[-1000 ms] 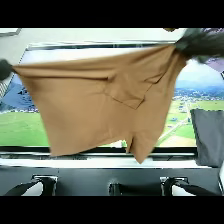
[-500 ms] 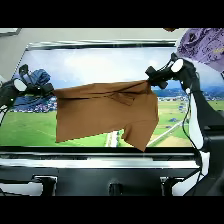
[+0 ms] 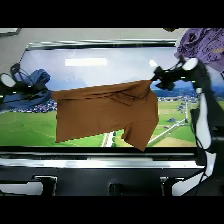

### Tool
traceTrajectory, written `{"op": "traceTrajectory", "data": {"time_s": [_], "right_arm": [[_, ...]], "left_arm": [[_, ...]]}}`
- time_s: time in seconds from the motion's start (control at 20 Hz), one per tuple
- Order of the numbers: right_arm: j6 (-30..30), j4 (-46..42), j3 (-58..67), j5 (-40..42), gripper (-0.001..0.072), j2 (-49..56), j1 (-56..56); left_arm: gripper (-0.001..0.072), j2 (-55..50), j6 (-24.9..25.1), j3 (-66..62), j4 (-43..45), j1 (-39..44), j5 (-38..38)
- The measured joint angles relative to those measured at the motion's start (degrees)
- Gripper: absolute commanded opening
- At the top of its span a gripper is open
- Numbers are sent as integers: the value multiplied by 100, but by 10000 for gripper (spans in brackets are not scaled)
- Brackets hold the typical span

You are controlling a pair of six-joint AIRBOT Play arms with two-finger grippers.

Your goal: Fold the clothes and pants, and hang the long-sleeved shirts on hangers.

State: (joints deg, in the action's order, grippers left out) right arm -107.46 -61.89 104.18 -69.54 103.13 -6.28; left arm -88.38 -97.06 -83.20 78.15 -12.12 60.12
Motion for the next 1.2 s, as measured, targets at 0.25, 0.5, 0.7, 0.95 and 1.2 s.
{"op": "traceTrajectory", "data": {"time_s": [0.25,0.5,0.7,0.95,1.2], "right_arm": [[1755,127,-227,-1598,400,-280,-1001],[2704,258,-1351,-1943,405,-332,-1397],[3121,345,-2251,-1652,406,-343,-1469],[3434,651,-2802,-1189,417,-326,-1488],[3602,994,-3187,-960,416,-291,-1453]], "left_arm": [[615,518,247,57,-26,-658,1095],[615,787,315,341,-39,-927,1488],[615,813,374,435,-37,-981,1617],[615,813,409,470,-35,-992,1639],[615,813,409,474,-35,-992,1641]]}}
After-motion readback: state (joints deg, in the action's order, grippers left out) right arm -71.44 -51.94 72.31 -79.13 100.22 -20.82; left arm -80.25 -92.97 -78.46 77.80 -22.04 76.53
